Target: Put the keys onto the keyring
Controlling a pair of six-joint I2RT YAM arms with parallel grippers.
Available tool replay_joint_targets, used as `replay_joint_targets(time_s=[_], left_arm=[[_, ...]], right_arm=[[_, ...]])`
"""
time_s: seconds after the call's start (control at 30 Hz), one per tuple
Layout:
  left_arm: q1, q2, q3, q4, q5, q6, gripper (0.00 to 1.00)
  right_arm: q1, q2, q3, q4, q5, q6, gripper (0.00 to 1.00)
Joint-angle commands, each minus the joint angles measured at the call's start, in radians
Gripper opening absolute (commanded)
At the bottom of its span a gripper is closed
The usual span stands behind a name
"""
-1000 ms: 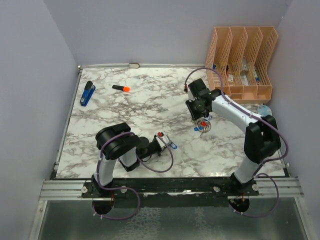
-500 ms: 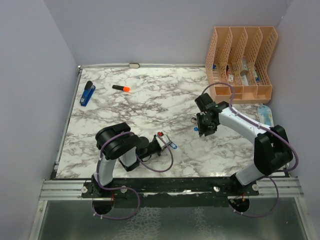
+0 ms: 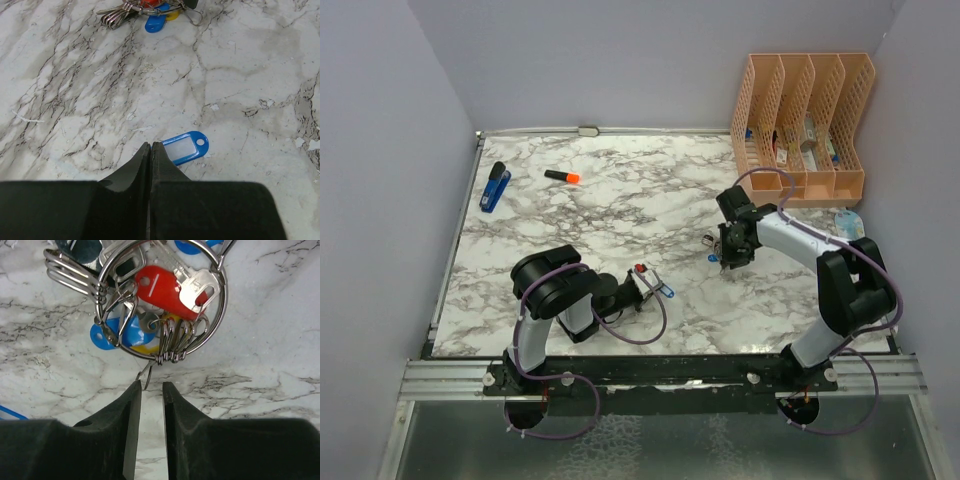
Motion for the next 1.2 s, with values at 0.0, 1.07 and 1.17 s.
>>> replay_joint_targets(time_s=[0.0, 1.07, 1.17], left_arm=[[0.006, 0.019, -0.012, 0.244, -0.003, 0.0, 0.0], [0.01, 0.008, -0.01, 0.244, -0.019, -0.009, 0.0], [0.012, 0.01, -0.009, 0.244, -0.016, -0.012, 0.0]], right_arm=[[-0.016, 0.037, 0.009, 0.066, -0.022, 0.013, 0.24], [0.016, 0.219, 0.24, 0.045, -0.321, 0.335, 0.01], [0.017, 0.229, 0.272, 0.086, -0.343, 0.37, 0.04]])
